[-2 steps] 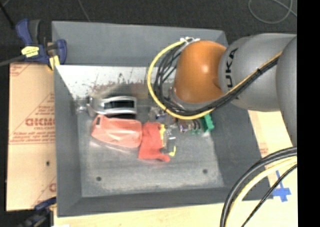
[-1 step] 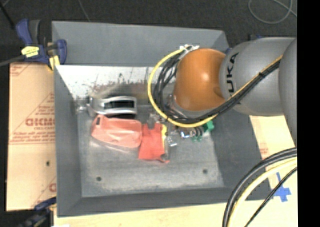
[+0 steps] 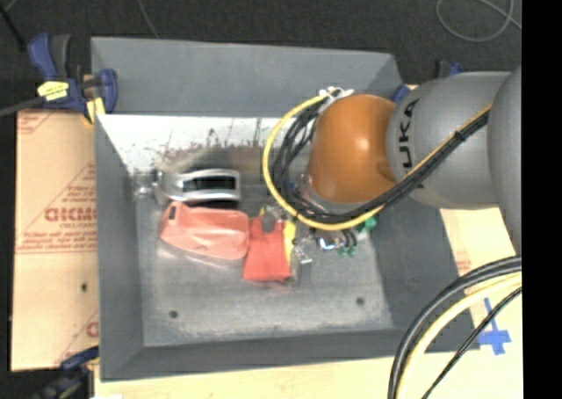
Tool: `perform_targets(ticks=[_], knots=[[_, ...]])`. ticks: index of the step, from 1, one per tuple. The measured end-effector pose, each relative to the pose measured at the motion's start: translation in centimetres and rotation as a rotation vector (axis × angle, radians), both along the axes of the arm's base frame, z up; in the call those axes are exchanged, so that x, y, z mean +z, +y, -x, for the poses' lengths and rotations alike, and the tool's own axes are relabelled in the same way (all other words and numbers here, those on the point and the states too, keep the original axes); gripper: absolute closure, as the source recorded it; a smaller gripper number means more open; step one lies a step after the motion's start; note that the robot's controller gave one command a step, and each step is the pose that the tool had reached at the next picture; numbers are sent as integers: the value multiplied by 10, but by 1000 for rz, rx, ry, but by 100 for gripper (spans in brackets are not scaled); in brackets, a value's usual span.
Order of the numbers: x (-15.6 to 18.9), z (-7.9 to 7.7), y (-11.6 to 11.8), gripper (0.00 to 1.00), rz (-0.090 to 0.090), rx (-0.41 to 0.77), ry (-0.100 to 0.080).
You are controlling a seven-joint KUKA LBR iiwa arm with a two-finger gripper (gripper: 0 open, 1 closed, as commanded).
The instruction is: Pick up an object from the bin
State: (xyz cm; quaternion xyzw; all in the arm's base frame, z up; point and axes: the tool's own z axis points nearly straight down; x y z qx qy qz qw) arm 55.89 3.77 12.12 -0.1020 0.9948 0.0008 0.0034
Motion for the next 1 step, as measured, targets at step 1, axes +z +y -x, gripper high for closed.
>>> perform_targets(ticks=[1], knots=[[-50, -13, 4, 0, 2, 96, -3]])
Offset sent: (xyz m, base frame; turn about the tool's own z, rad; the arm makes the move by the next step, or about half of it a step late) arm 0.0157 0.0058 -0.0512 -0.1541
